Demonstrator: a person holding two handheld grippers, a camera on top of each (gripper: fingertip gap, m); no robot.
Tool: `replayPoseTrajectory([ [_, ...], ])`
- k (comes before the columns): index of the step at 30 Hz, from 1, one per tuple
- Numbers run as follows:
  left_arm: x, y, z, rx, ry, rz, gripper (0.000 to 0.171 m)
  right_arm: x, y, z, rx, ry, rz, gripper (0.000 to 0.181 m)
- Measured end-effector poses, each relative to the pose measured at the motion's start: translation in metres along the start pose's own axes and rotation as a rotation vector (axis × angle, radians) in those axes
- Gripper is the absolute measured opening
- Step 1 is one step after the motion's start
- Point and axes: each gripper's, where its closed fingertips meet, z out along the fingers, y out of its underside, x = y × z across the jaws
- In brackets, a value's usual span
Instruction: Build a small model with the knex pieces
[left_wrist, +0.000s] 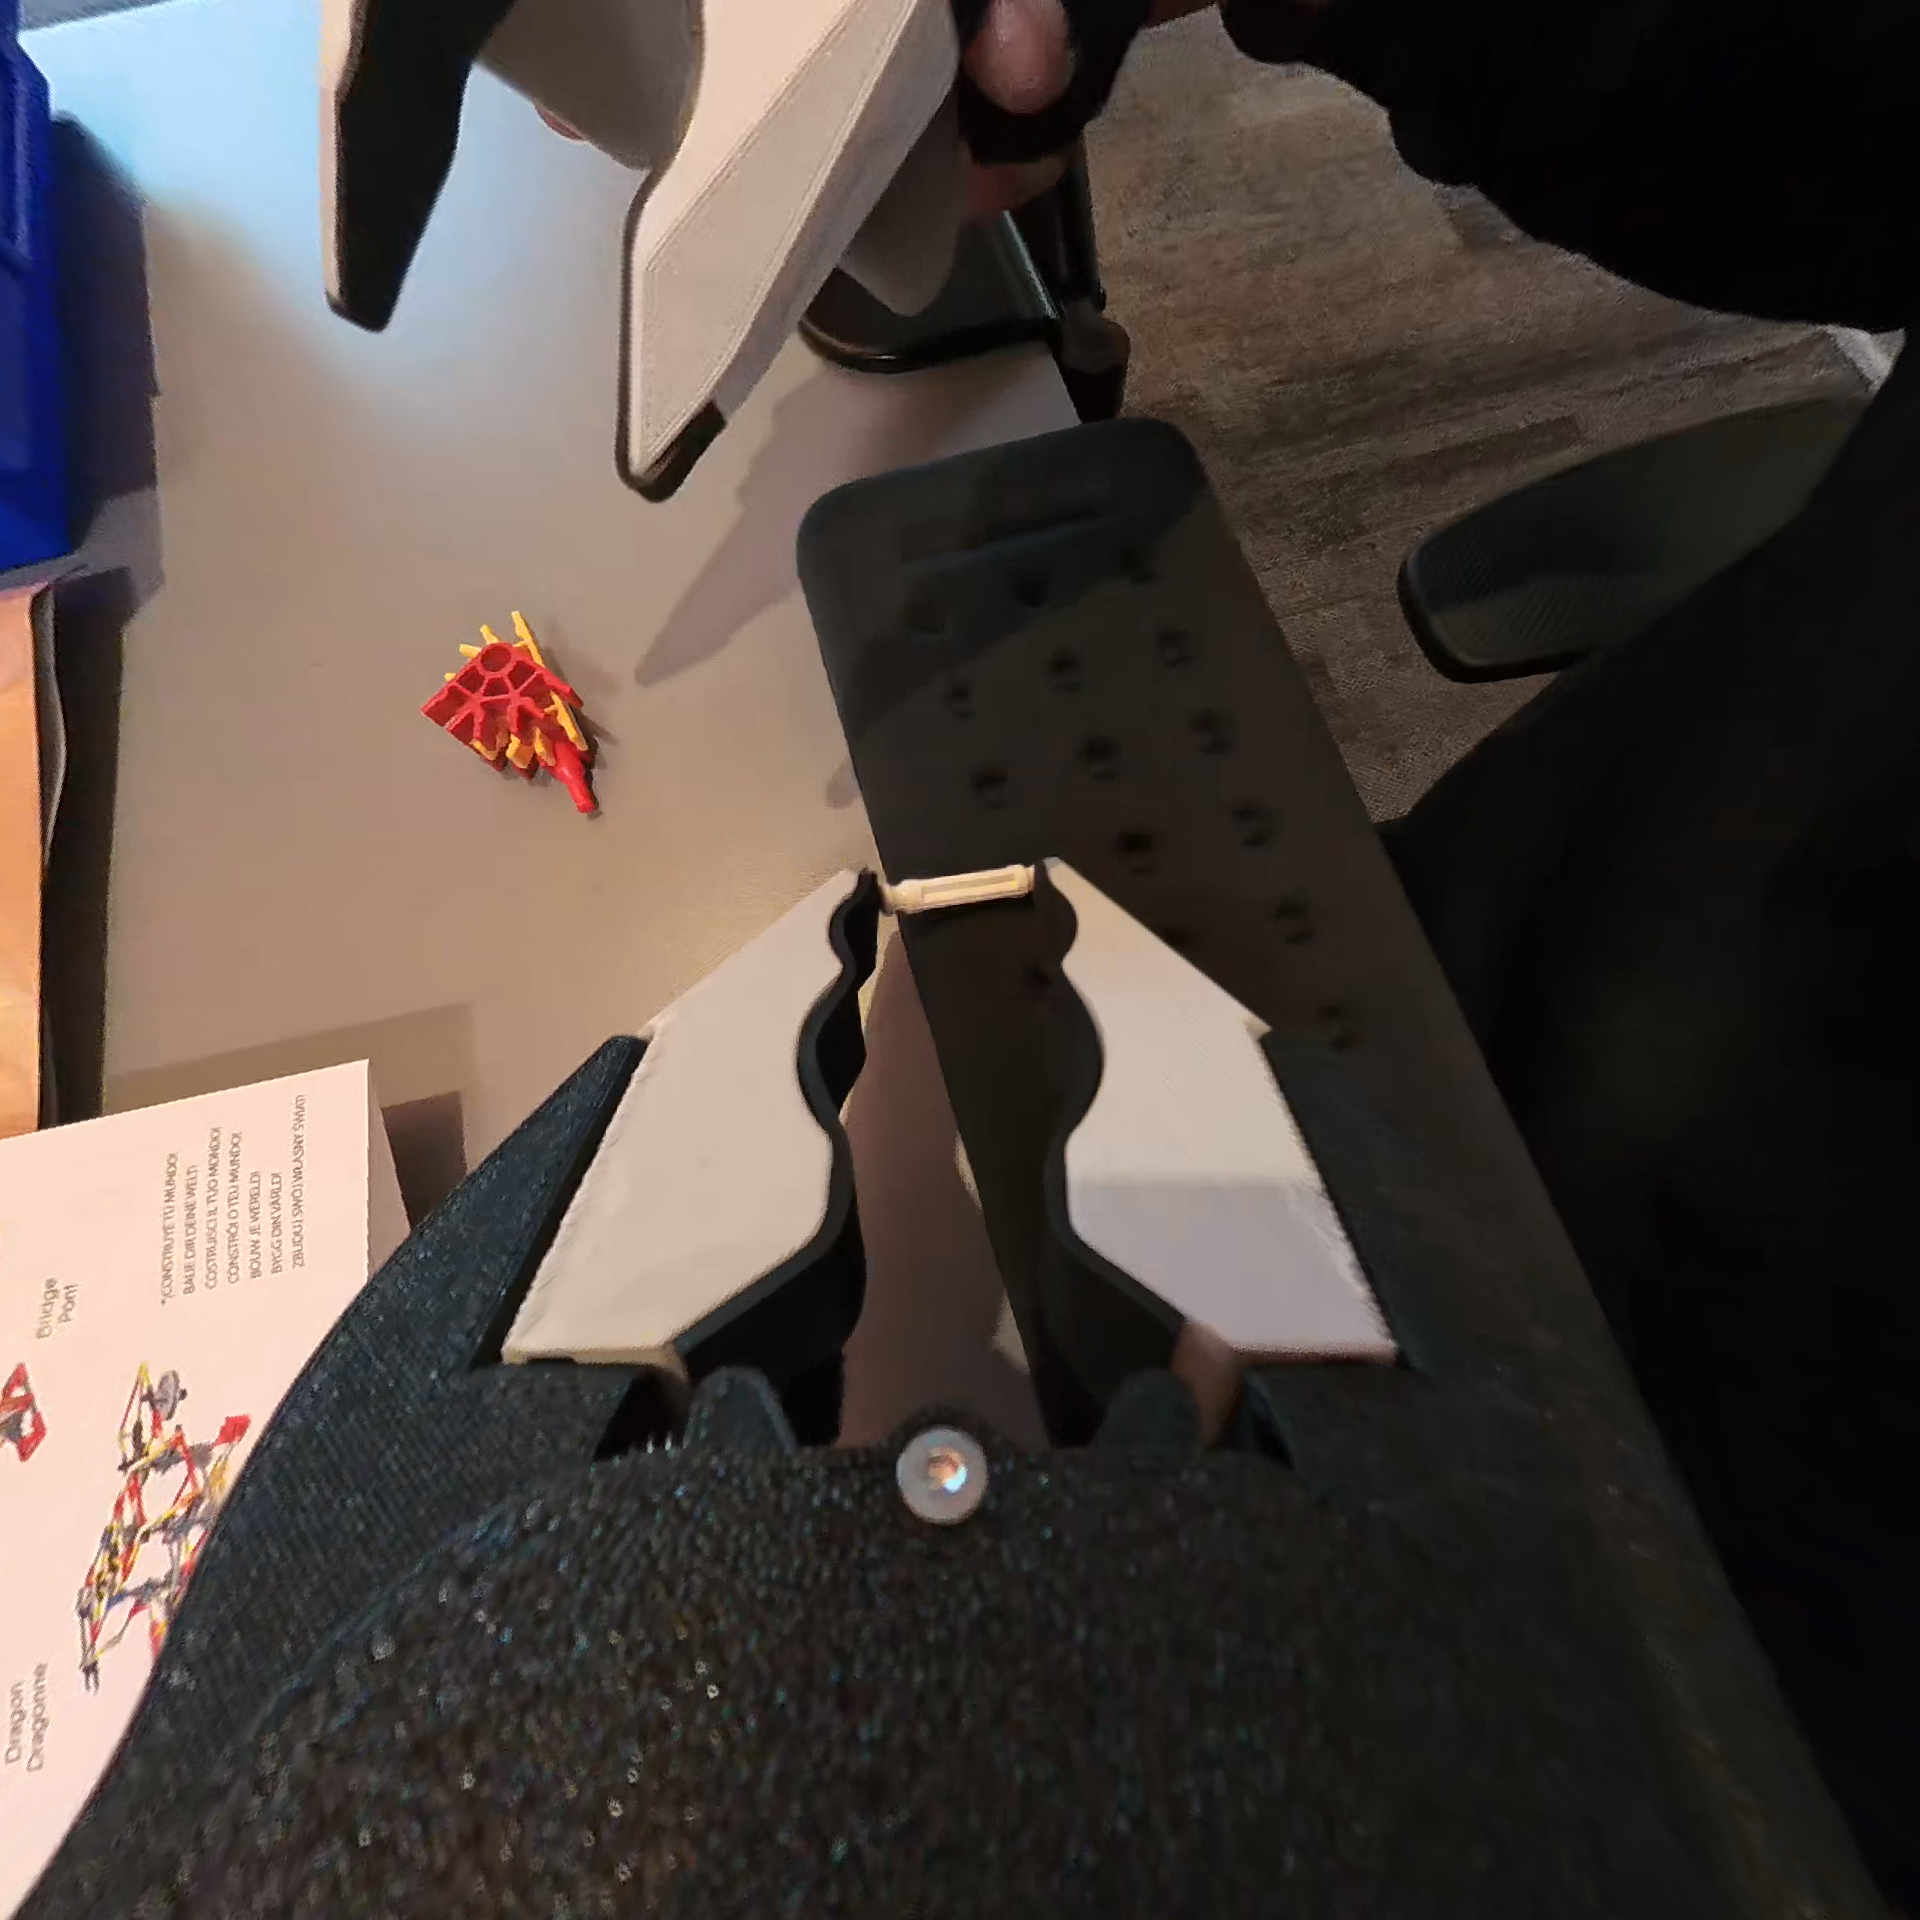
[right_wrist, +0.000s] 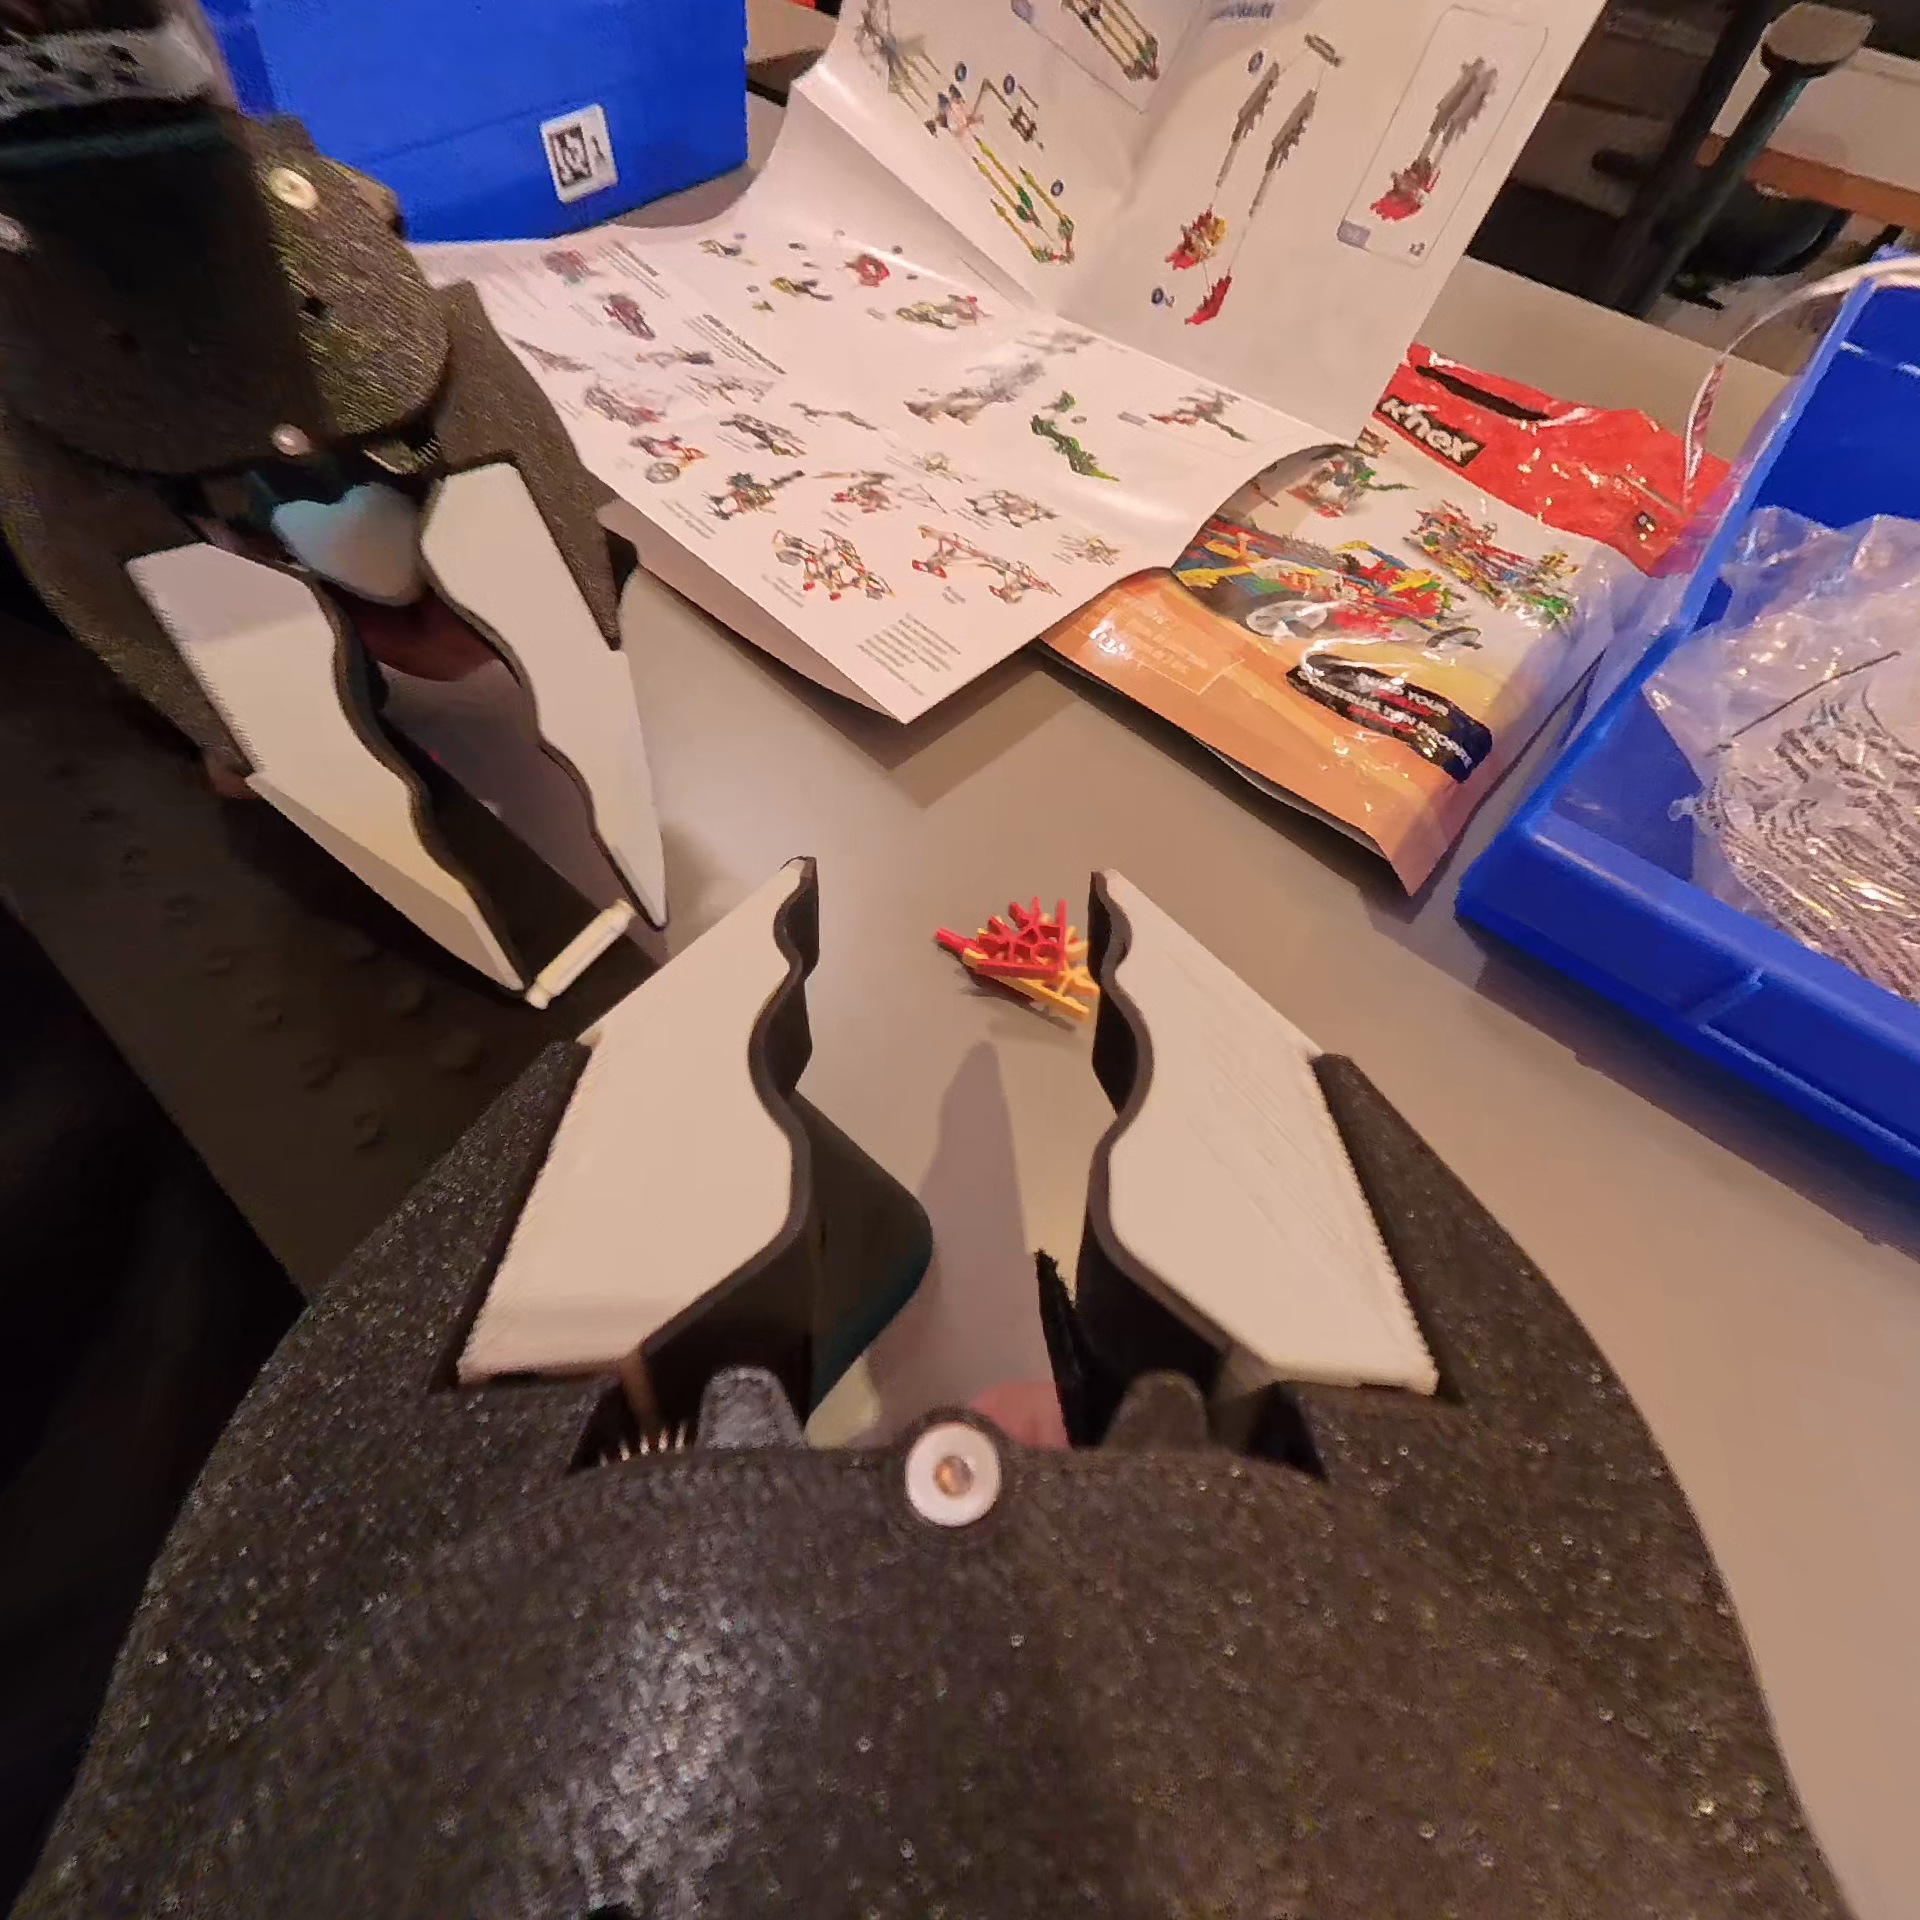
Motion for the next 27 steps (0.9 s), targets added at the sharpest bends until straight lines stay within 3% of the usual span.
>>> replayPoseTrajectory([
  [11, -0.013, -0.002, -0.003, 0.058, -0.072, -0.003, 0.024, 0.012, 0.023, 0.02, -0.147, -0.028, -0.071, 0.05],
  [12, -0.019, -0.002, -0.005, 0.062, -0.107, 0.009, 0.005, 0.014, 0.024, 0.023, -0.16, -0.036, -0.067, 0.048],
  [13, -0.025, 0.0, -0.007, 0.06, -0.136, 0.023, 0.0, 0.016, 0.026, 0.026, -0.173, -0.042, -0.059, 0.046],
  [19, -0.045, 0.018, -0.001, 0.011, -0.198, 0.006, 0.006, 0.022, 0.037, 0.04, -0.232, -0.082, -0.053, 0.044],
  [27, -0.062, 0.006, 0.006, 0.019, -0.25, 0.01, 0.02, 0.026, 0.047, 0.048, -0.261, -0.102, -0.059, 0.034],
])
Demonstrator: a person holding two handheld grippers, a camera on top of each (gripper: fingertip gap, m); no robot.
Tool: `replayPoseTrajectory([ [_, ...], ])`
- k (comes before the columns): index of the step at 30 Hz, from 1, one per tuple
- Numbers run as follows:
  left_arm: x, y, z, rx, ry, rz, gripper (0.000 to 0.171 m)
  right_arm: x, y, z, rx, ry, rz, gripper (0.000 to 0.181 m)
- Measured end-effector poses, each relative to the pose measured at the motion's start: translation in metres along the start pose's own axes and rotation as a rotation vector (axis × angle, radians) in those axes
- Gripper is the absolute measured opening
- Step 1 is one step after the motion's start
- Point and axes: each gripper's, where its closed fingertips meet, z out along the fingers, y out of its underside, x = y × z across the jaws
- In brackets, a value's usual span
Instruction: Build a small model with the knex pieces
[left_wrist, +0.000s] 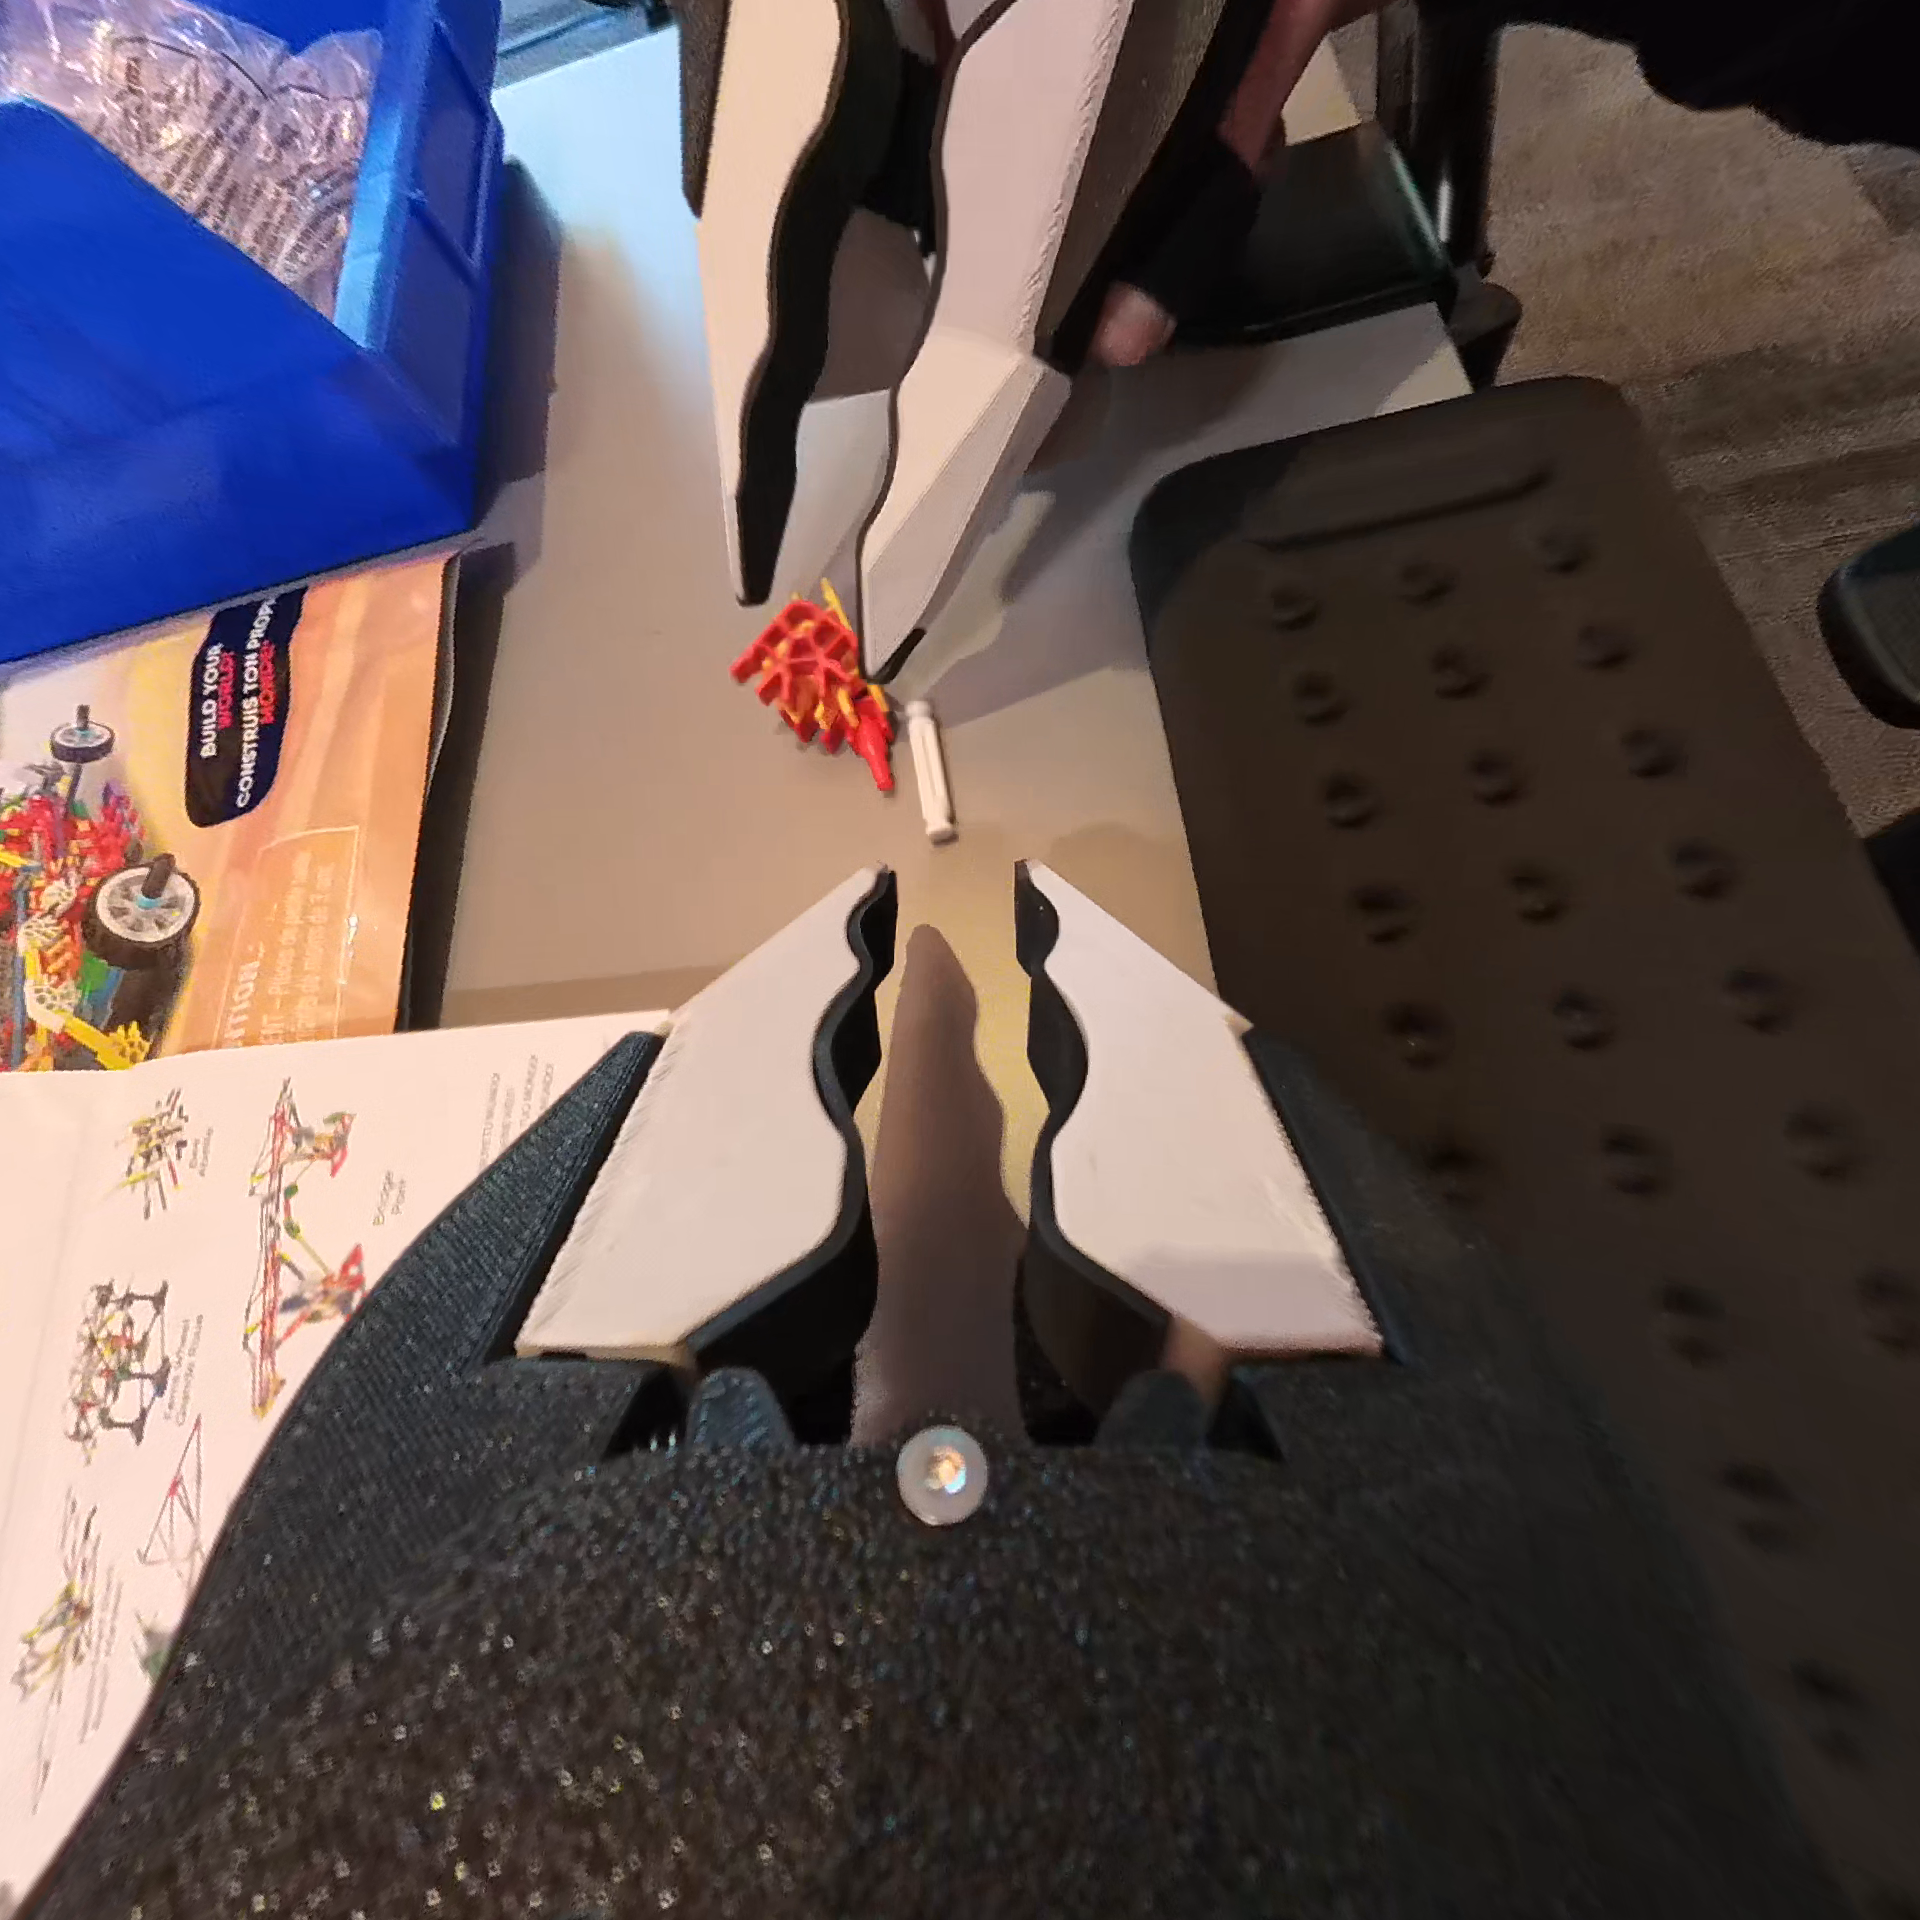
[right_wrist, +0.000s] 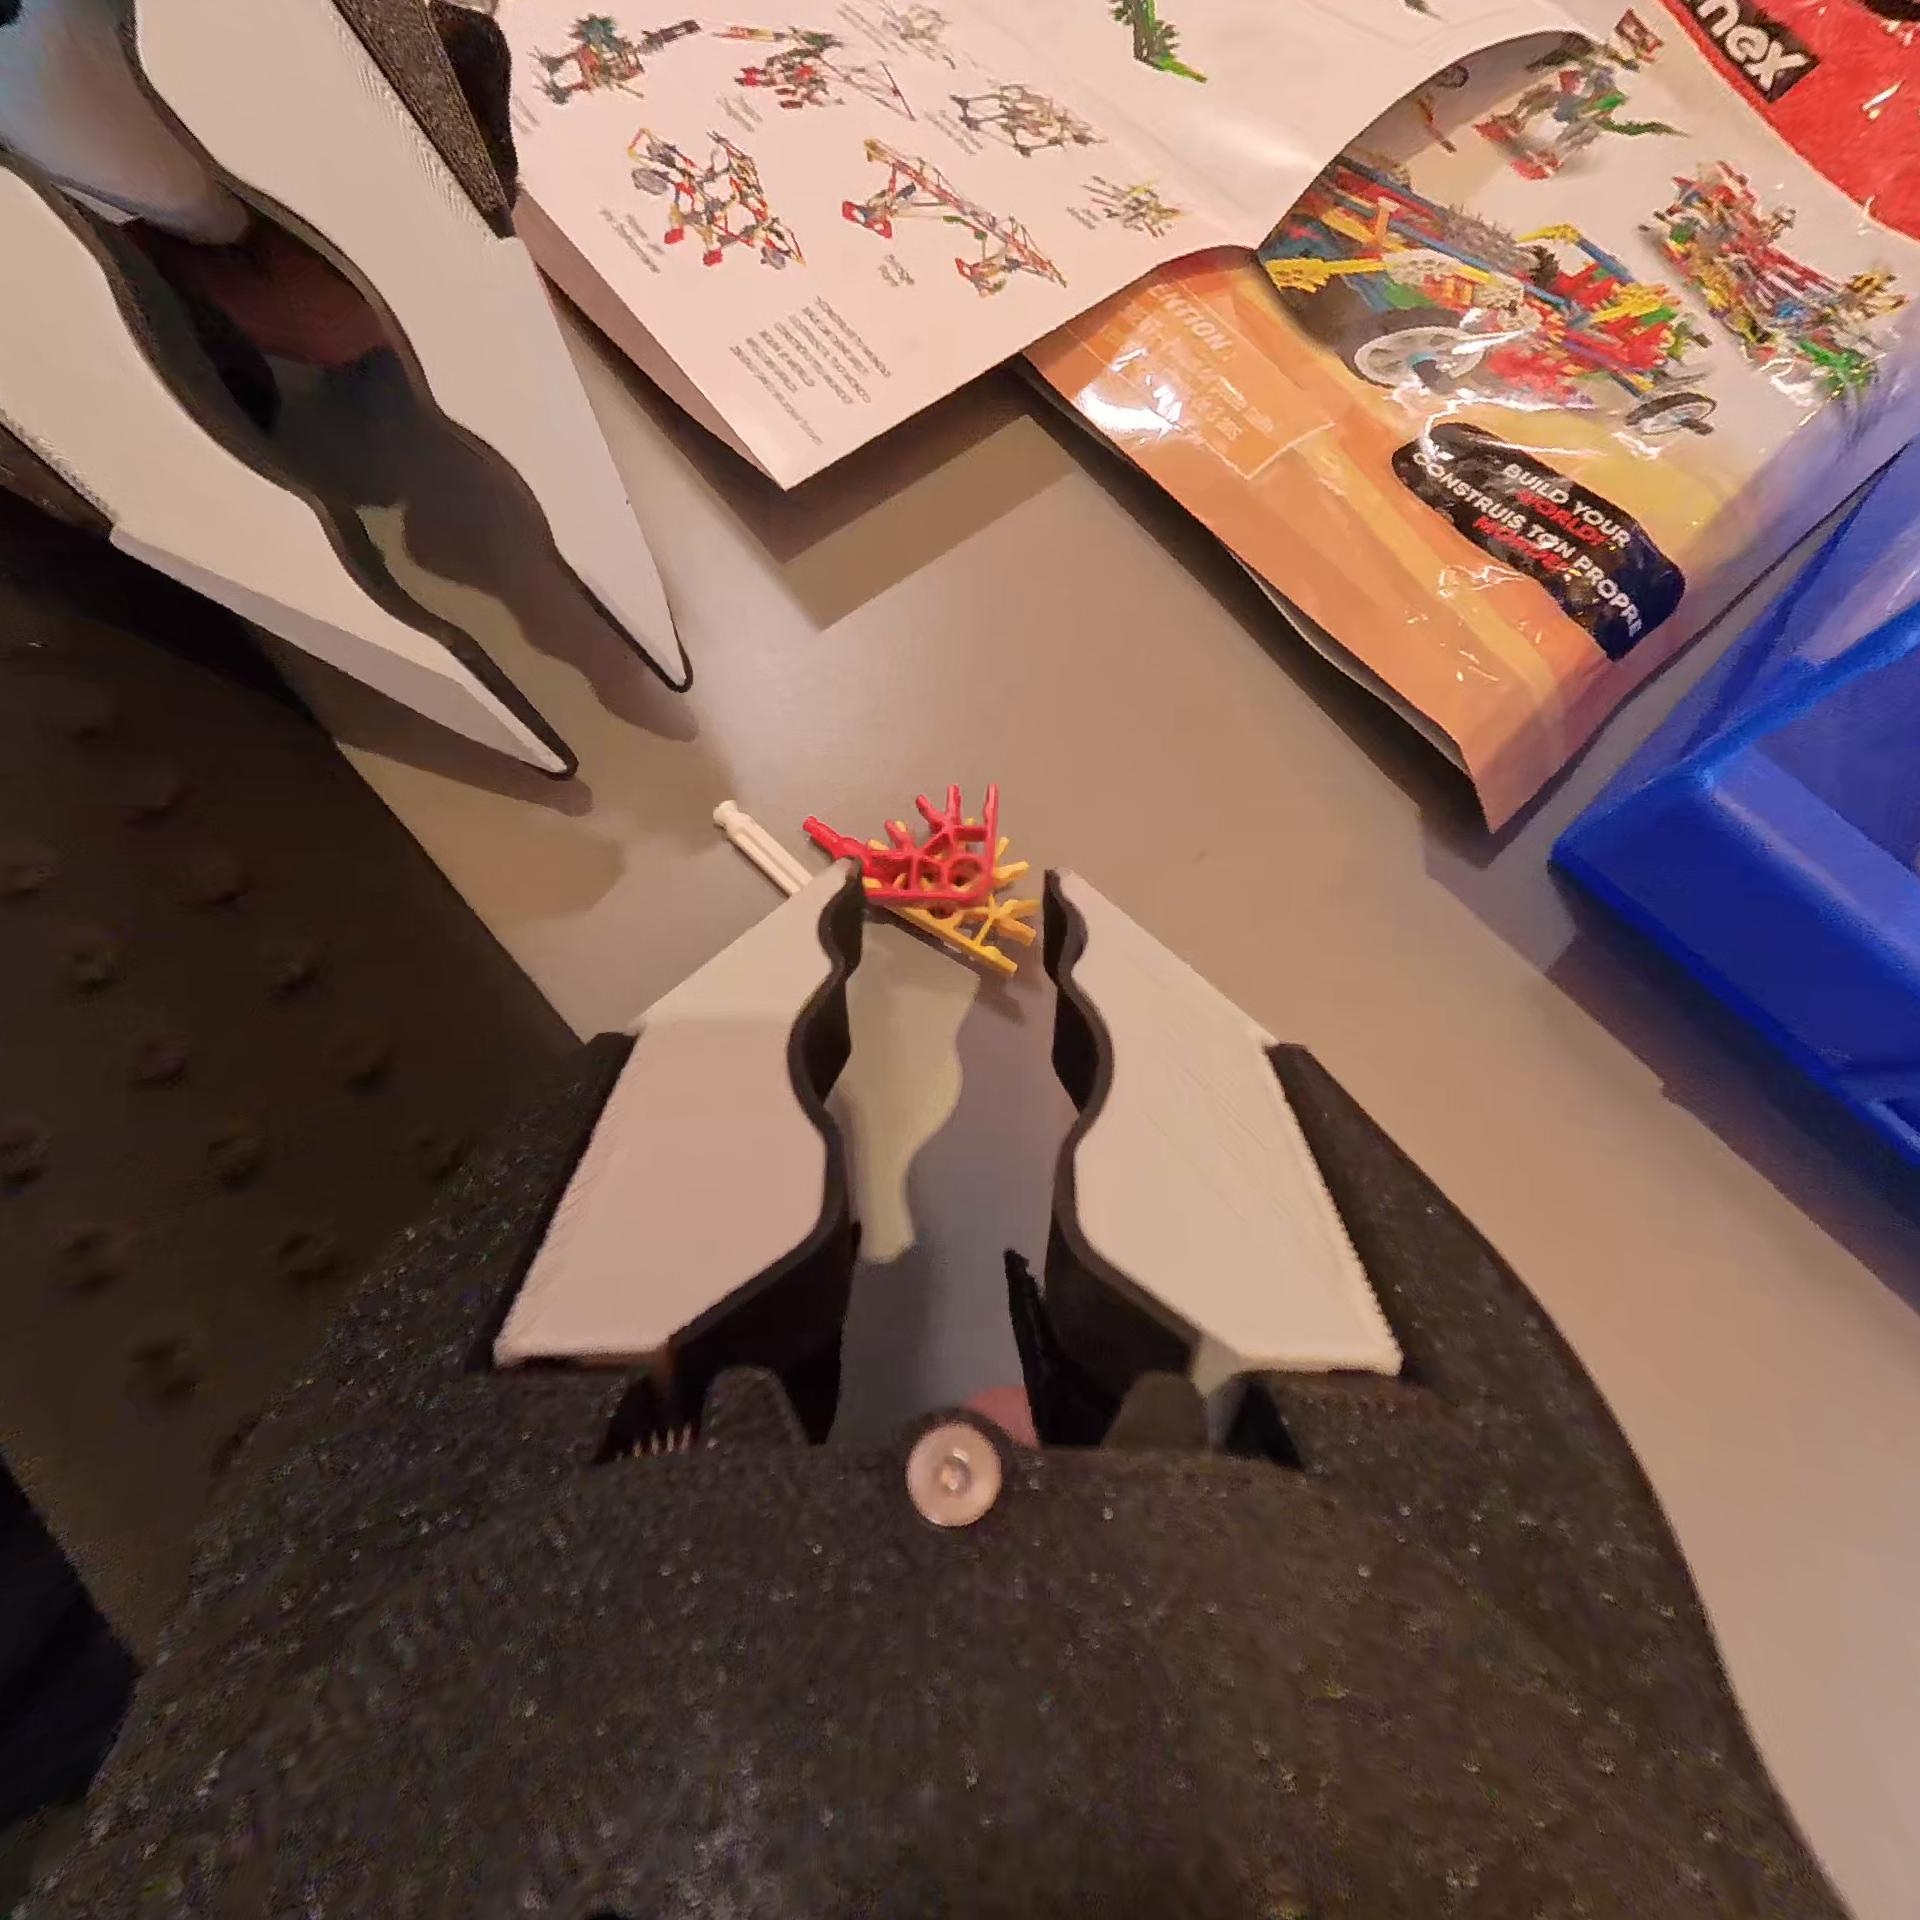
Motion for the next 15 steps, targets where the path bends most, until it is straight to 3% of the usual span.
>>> replayPoseTrajectory([
  [4, -0.004, -0.001, 0.013, -0.027, -0.022, 0.009, 0.023, -0.001, 0.001, 0.003, -0.009, -0.013, -0.003, 0.023],
  [15, -0.005, -0.003, 0.03, -0.089, -0.039, 0.035, 0.01, 0.0, 0.002, -0.002, -0.02, -0.031, -0.038, 0.033],
])
